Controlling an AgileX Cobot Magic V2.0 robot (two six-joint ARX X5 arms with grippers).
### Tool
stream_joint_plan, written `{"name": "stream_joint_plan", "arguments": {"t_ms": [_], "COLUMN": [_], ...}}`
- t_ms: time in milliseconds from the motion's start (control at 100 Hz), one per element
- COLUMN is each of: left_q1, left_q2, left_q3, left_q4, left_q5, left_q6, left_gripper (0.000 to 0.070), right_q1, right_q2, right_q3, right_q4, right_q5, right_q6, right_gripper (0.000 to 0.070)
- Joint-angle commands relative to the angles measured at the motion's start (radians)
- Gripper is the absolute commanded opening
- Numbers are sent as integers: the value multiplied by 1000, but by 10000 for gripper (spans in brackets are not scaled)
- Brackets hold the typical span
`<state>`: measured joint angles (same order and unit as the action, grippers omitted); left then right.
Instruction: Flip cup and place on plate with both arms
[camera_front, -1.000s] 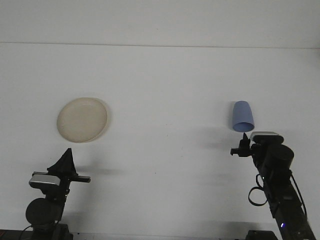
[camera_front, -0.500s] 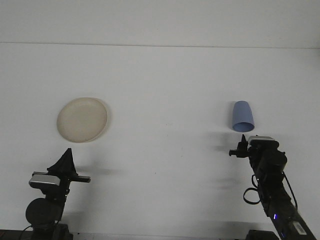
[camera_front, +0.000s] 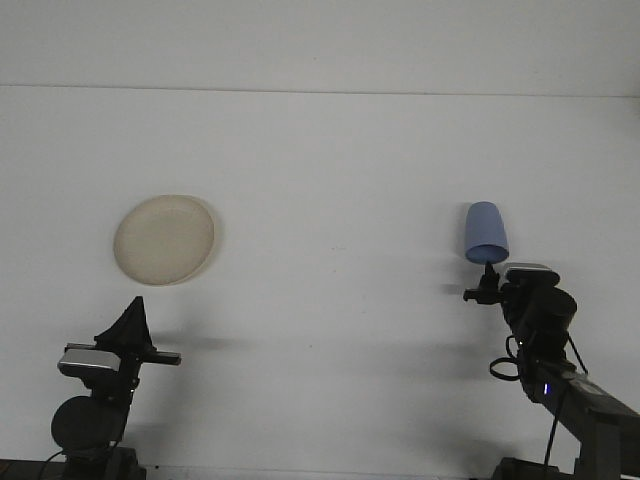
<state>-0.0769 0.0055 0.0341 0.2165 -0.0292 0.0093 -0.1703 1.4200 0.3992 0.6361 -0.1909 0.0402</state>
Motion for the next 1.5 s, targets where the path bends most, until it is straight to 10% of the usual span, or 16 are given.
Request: {"name": "stream_joint_plan", "arguments": {"t_ms": [0,390,680,1300,1490], "left_q1": [-1,-1,-1,-1,-1], "left_q2": [-2,-2,-2,-2,-2], "left_q3": [-20,-20,-20,-20,-20], "left_q4": [10,10,10,10,10], "left_q5": [-4,-4,-4,-4,-4], "left_q6": [-2,-2,-2,-2,-2], "left_gripper": [12,12,12,12,12], "right_q1": [-2,-2,-2,61,136], "right_q2": [43,241,284,-22,-276], "right_q3": [35,184,192,191,191], "right_q4": [21,31,97,-148,-442], "right_q5": [-5,-24,-69,-66,39], "right_q6": [-17,-44,-45,-26,-25], "right_gripper": [339,324,1,2,2]}}
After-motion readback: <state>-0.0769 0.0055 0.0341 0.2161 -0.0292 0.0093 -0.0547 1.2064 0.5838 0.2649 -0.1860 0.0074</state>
